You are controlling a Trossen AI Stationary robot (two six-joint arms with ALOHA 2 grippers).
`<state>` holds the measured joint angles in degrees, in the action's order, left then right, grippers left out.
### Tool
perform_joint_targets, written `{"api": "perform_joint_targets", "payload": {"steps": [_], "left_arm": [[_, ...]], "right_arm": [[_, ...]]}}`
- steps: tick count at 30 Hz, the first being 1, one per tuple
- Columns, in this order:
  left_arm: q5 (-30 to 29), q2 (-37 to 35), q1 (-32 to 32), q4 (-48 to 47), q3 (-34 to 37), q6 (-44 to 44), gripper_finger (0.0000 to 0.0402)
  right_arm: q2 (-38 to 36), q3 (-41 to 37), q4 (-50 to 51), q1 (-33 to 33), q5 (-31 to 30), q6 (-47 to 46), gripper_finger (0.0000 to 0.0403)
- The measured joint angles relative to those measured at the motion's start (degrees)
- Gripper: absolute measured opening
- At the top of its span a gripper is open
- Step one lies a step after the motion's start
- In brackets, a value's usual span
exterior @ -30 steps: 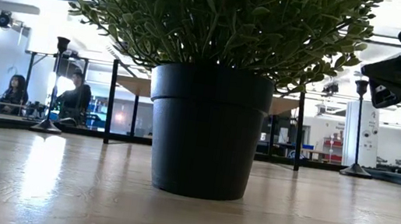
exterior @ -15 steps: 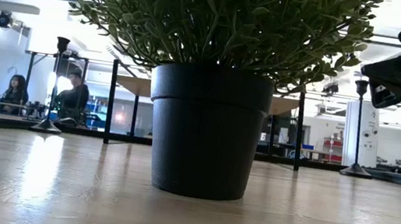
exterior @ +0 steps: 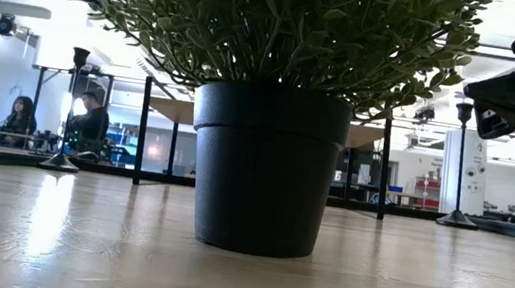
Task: Pick & Place candle stick holders
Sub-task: Put the black candle holder on the shelf
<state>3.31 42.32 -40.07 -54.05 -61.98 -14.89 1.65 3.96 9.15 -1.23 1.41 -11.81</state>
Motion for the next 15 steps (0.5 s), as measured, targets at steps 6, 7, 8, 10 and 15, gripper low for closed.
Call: {"api": "perform_joint_targets", "payload": {"steps": [6, 7, 8, 10, 15], "left_arm": [[-5.87, -2.89, 0.00, -11.49, 0.20, -5.76, 0.0238], [-7.49, -2.93, 0.00, -13.13, 0.25, -6.92, 0.0238], [-9.20, -2.92, 0.00, -14.57, 0.28, -8.00, 0.0238], [-13.20, -2.69, 0.00, -16.99, 0.34, -10.15, 0.0238], [-19.93, -1.61, 0.00, -16.46, 3.62, -15.42, 0.0238]], "right_arm": [[0.00, 0.00, 0.01, 0.00, 0.00, 0.00, 0.0008], [0.00, -0.02, 0.00, 0.01, 0.00, 0.00, 0.0008], [0.00, -0.02, 0.00, 0.00, 0.00, 0.00, 0.0008], [0.00, -0.02, 0.00, 0.00, 0.00, 0.00, 0.0008], [-0.02, -0.02, 0.00, 0.01, 0.00, 0.00, 0.0008]]}}
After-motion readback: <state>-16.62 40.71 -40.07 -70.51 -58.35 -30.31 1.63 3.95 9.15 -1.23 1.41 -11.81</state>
